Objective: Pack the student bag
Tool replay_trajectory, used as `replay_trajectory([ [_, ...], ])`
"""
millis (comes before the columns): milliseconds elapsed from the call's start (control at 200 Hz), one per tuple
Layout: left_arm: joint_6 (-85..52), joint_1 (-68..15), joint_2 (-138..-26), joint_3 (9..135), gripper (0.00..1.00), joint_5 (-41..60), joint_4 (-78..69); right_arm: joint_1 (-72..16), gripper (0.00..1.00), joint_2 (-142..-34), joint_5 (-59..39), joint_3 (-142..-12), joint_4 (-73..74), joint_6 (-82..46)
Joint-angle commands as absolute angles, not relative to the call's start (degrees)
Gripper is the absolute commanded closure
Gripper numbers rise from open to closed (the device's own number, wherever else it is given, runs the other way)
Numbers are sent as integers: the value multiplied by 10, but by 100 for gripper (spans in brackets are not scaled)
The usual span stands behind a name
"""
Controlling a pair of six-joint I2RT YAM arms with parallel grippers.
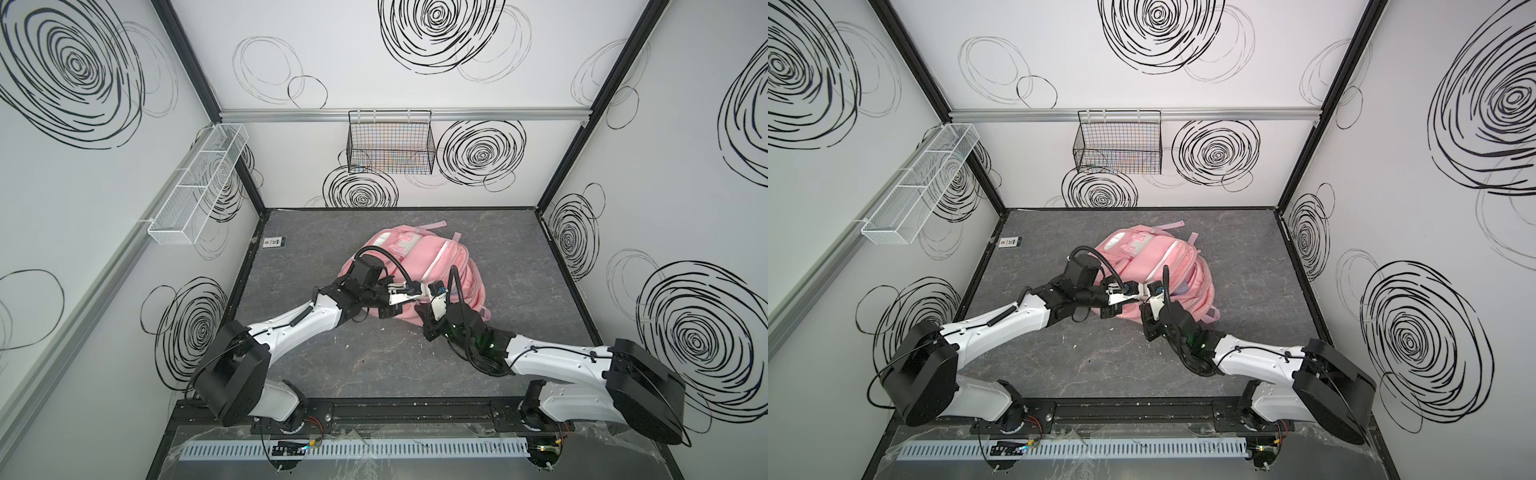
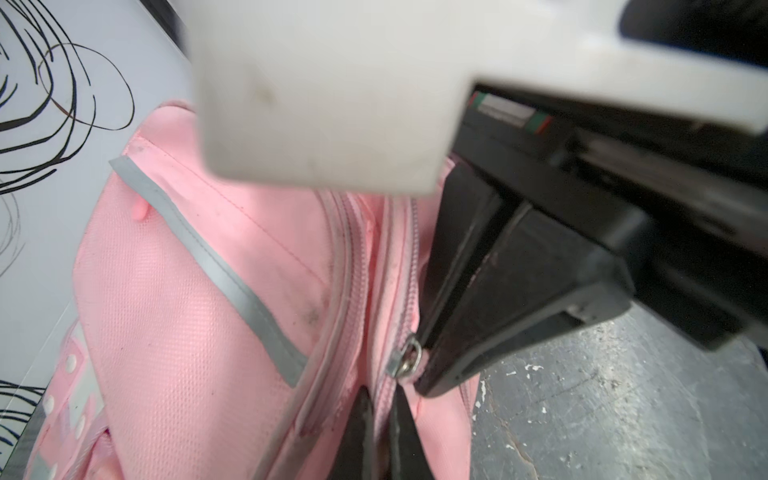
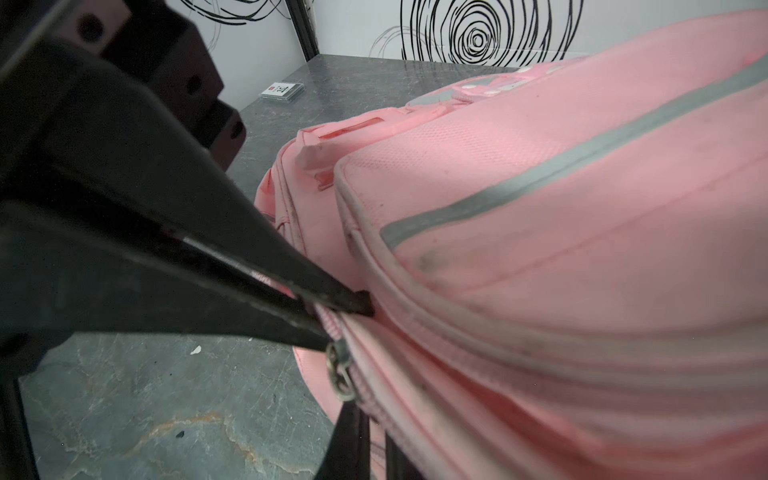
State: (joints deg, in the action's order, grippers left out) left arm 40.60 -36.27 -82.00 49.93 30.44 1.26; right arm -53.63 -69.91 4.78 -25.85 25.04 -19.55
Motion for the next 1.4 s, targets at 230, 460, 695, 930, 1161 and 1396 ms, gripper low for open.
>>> replay_trajectory([
  [230,393,-381,-807,503,100,370,-7,-495,76,-639,-13,-222,313,-198],
  [460,391,-386,-807,508,100,386,1,-472,58,-668,-33,-228,336,-174],
  [695,380,-385,-808,511,100,397,-5,-472,61,-679,-107,-221,382,-119],
  [930,370,-381,-809,512,100,403,-10,-472,65,-687,-116,-208,430,-117],
  [1161,366,-381,-816,513,100,404,-10,-474,68,-695,-128,-207,463,-115],
  [1396,364,-381,-817,515,100,404,-8,-473,72,-705,-149,-210,480,-106],
])
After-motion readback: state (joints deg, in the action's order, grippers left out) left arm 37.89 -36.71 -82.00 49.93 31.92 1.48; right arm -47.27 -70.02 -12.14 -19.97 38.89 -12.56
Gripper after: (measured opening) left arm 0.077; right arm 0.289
